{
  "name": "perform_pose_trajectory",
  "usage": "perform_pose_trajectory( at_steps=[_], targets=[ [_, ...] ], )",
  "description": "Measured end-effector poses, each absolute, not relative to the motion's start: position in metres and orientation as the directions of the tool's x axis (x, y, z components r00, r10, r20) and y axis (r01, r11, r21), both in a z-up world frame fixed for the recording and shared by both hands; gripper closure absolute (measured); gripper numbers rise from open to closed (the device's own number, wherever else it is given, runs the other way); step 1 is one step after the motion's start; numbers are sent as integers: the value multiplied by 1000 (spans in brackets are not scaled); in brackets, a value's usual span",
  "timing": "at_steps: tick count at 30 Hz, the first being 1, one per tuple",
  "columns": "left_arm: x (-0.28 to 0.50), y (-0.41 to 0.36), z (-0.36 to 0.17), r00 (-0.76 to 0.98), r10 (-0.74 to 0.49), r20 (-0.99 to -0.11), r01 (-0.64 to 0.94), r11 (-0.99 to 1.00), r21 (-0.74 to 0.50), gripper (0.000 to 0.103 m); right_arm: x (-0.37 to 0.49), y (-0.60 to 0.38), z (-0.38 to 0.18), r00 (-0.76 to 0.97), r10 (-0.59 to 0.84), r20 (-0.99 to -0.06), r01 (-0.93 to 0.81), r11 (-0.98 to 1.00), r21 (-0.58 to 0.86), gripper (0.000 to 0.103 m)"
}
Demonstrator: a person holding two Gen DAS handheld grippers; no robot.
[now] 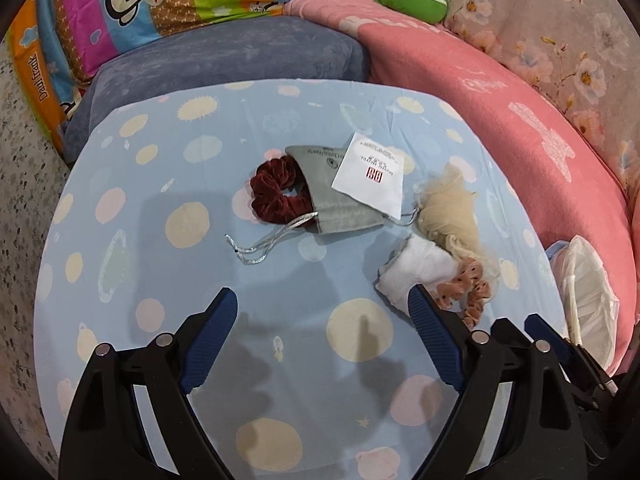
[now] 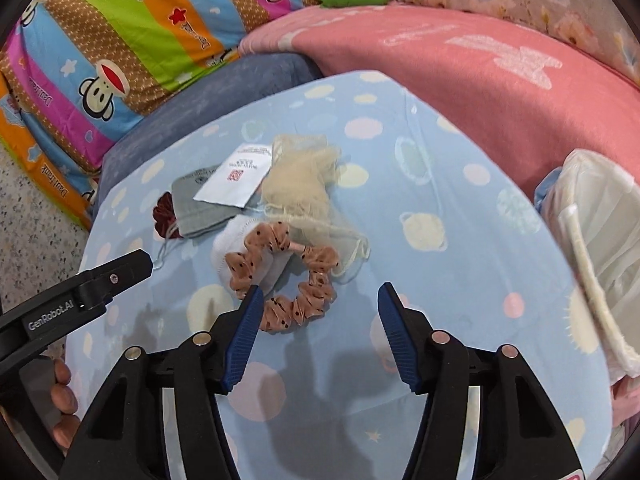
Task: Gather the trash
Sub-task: 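Grasp the white sock with the left tool while the right tool grasps the brown spotted scrunchie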
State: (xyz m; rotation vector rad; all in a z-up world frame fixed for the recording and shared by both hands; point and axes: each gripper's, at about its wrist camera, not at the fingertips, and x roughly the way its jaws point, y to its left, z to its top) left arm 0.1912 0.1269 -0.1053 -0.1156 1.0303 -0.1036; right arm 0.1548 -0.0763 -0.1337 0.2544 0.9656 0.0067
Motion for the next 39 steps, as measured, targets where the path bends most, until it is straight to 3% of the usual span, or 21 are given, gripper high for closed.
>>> perform_pose_trajectory(
  at_steps=[7,11,20,27,28,35,39],
  targets=[
    [204,126,-123,476,-155,-865,19,986,-166,20,174,-72,-160,533,148,-833,115,963,244,64],
    [211,121,-128,465,-176,-868,18,982,-189,20,181,-69,-173,504,168,-847,103,962,253,87],
    [223,88,-135,436,-244,-866,73,969,-236,20,156,-89,-149,561,192,-806,107,948,300,92],
    [228,59,-146,411,-258,-875,128,966,-224,21,138,-126,-118,620,133,-773,159,944,289,92],
    [228,56,-147,409,-257,-876,136,966,-221,23,136,-132,-116,623,126,-772,168,943,289,92],
    [224,44,-154,377,-258,-889,169,963,-208,68,127,-152,-105,643,109,-758,199,932,303,92],
    [219,50,-147,380,-269,-885,151,962,-227,74,125,-152,-97,659,112,-743,193,931,311,92]
  ],
)
